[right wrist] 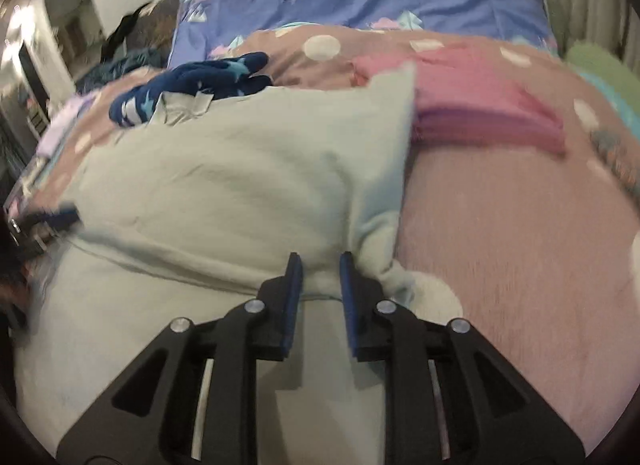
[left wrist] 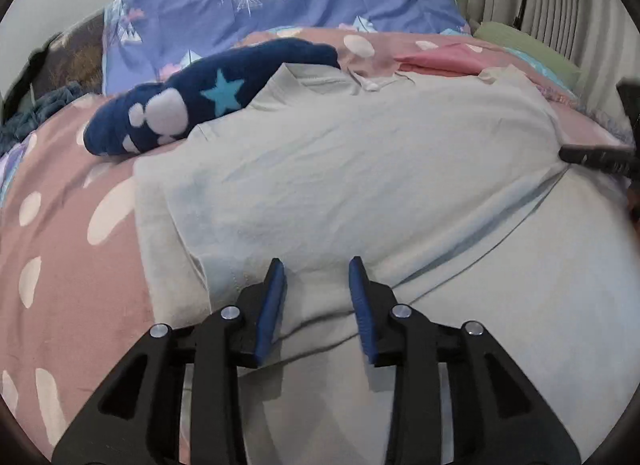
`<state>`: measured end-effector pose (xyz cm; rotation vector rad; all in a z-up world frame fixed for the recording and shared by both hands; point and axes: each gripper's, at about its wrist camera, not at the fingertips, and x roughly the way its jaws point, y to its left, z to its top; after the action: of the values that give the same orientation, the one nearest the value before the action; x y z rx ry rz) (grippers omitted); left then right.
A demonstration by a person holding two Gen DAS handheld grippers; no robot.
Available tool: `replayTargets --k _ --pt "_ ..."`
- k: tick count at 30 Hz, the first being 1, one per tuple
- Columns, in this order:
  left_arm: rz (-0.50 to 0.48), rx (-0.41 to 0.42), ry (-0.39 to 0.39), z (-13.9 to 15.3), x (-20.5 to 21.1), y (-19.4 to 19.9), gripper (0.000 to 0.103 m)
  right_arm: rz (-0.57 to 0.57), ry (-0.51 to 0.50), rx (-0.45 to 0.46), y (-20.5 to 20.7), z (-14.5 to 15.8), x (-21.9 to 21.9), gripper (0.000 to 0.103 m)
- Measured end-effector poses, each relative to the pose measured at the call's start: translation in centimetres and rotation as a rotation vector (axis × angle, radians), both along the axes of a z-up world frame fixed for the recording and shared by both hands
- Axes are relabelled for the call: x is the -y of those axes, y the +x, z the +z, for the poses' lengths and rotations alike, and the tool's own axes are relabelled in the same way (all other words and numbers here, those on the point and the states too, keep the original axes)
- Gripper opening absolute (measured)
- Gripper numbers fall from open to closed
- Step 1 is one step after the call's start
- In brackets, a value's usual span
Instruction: Fold small clothes
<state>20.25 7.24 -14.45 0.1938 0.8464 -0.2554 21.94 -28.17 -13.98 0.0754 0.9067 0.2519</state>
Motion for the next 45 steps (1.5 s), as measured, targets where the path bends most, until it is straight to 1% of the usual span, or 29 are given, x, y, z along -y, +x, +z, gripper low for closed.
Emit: replayTargets --k 2,4,6,7,8,9,10,11,12,14,15,18,20,21,23,26,28,32,37,39,42,45 --pt "0.008 -0.018 0.013 0.5 0.0 0.1 0.037 -0.025 -0.035 0.007 0.0 0.5 -0.5 0.019" --pt "0.013 -0.010 0.030 0.3 0.1 -0.1 0.037 -0.026 -0.140 0.031 -0.2 0.8 -2.0 0.022" --pt "0.027 -0.007 0.037 0.7 0.1 -0.9 0.037 -0.032 -0.186 0.045 -0.8 1.2 -2.6 0.023" --pt "0.031 -0.006 0.027 1.1 -0.1 -1.4 0.037 -0.041 -0.179 0.045 -1.4 1.6 -2.4 0.028" --pt "0.032 -0.004 0.012 1.4 -0.4 -1.9 0.038 -0.052 -0.160 0.038 -2.0 1.9 -2.0 0.033" --pt "0.039 0.010 0.000 1.9 -0.9 -3.1 0.040 -0.071 -0.129 0.031 -3.1 2.1 -1.2 0.041" --pt "0.051 0.020 0.000 2.3 -1.3 -4.2 0.041 -0.090 -0.109 0.031 -4.3 2.3 -0.3 0.043" --pt "0.061 0.025 0.003 2.6 -1.4 -4.8 0.046 -0.108 -0.085 0.035 -5.8 2.7 0.8 0.043" --pt "0.082 0.034 0.002 2.9 -2.2 -6.1 0.052 -0.124 -0.068 0.038 -7.3 3.0 1.7 0.045" --pt "0.110 0.036 -0.019 3.3 -3.8 -8.4 0.057 -0.163 -0.023 0.035 -10.0 3.3 3.6 0.045" --pt "0.118 0.026 -0.030 3.2 -4.7 -9.8 0.058 -0.174 0.007 0.026 -11.4 3.3 4.5 0.046" --pt "0.139 -0.022 -0.029 2.4 -6.5 -13.4 0.058 -0.168 0.118 -0.009 -15.2 2.5 6.9 0.041" --pt "0.137 -0.065 -0.073 1.6 -7.3 -15.4 0.058 -0.146 0.152 -0.022 -17.3 2.1 7.3 0.038" --pt "0.131 -0.089 -0.119 1.2 -7.7 -16.6 0.058 -0.122 0.176 -0.036 -18.5 1.8 7.5 0.038" --pt "0.115 -0.105 -0.179 0.7 -7.9 -18.3 0.058 -0.088 0.212 -0.064 -20.4 1.2 7.6 0.038" --pt "0.076 -0.121 -0.243 0.3 -7.7 -20.7 0.058 -0.064 0.236 -0.084 -22.2 1.0 7.6 0.038" --pt "0.060 -0.132 -0.271 0.2 -7.5 -21.7 0.058 -0.064 0.277 -0.098 -23.6 0.8 8.1 0.036" --pt "0.021 -0.164 -0.359 0.0 -7.1 -23.9 0.058 -0.071 0.397 -0.124 -26.2 -0.1 9.4 0.034" --pt "-0.056 -0.203 -0.406 0.0 -6.4 -27.9 0.058 -0.063 0.525 -0.163 -29.5 -1.0 10.7 0.034" --pt "-0.076 -0.220 -0.438 -0.1 -6.5 -29.2 0.058 -0.049 0.569 -0.180 -30.8 -1.3 11.1 0.034" --pt "-0.082 -0.224 -0.477 -0.4 -6.7 -29.2 0.058 -0.046 0.620 -0.188 -31.1 -1.7 11.4 0.034" --pt "-0.090 -0.224 -0.519 -0.6 -6.1 -27.7 0.058 -0.028 0.653 -0.204 -29.6 -1.8 10.7 0.034"
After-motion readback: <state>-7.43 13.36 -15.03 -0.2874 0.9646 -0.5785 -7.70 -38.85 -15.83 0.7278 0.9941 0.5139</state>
